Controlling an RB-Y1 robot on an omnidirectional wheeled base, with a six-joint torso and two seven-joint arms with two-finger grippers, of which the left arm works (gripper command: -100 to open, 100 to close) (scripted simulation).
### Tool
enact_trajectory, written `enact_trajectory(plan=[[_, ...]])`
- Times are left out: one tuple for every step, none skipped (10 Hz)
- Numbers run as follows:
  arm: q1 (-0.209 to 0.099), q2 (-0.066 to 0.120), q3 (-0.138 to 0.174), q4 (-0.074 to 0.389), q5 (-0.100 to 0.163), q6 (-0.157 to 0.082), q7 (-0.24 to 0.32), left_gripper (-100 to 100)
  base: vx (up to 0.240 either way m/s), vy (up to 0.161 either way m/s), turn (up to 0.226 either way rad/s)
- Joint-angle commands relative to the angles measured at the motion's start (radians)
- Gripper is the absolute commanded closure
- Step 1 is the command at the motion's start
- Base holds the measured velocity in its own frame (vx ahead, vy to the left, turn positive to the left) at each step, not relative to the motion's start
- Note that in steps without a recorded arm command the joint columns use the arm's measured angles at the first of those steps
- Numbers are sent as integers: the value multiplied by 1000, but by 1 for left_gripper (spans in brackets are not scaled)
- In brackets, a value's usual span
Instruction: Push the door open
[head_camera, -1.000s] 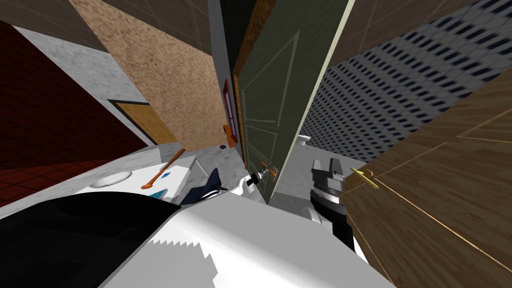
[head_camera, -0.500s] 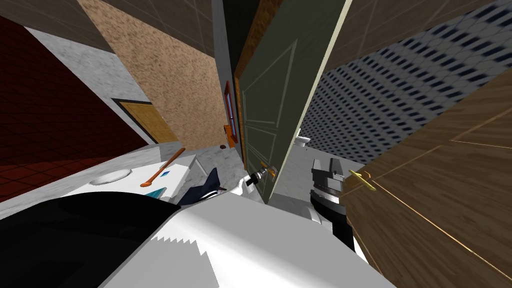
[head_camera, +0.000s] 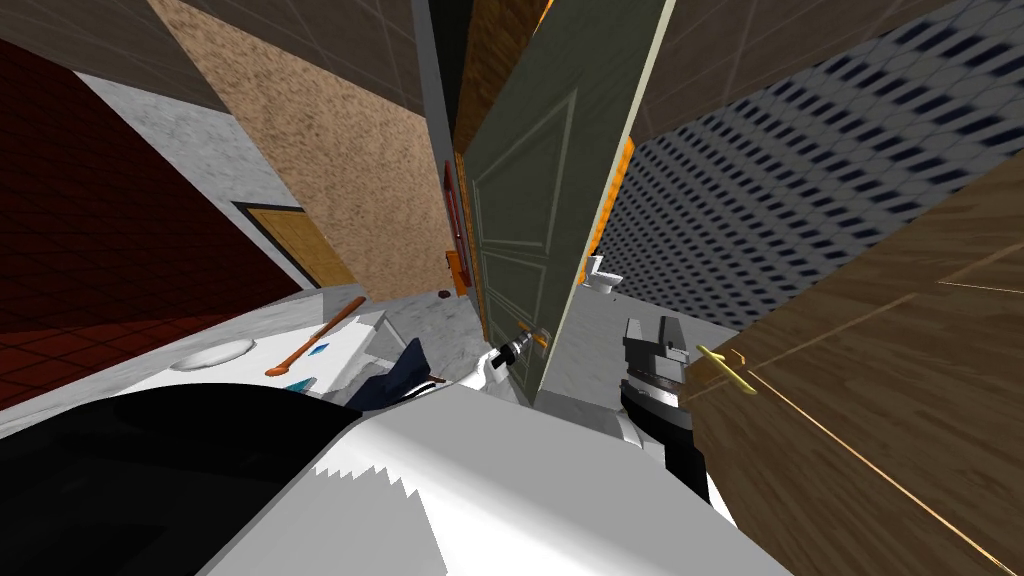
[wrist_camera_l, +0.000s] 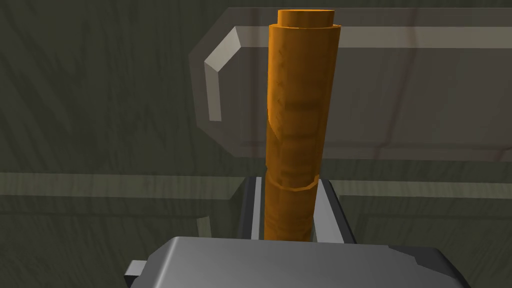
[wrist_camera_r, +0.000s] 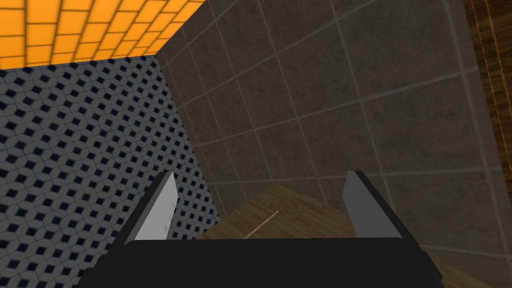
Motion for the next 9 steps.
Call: enact_trajectory(plan=[[-16,-3,36,14,5,-7,-13,100,91,-164,44],[-17,-6,45,18,6,-7,-18,100,93,-134,36],[-19,-10,65,27,8,-7,-28,100,122,-158,25],[-20,-12,74,32,10,-7,-32,100,106,-154,46],[-21,-15,84,36,11,-7,-37,100,79,-116,32],[-22,-17,95,41,12,-7,-42,100,71,-92,36],[-24,-19,105,45,13,-7,-47,100,59,-106,14],[-25,-22,115,50,15,-6,-52,100,56,-104,28],[-26,-24,125,55,16,-6,-57,100,62,-94,25]])
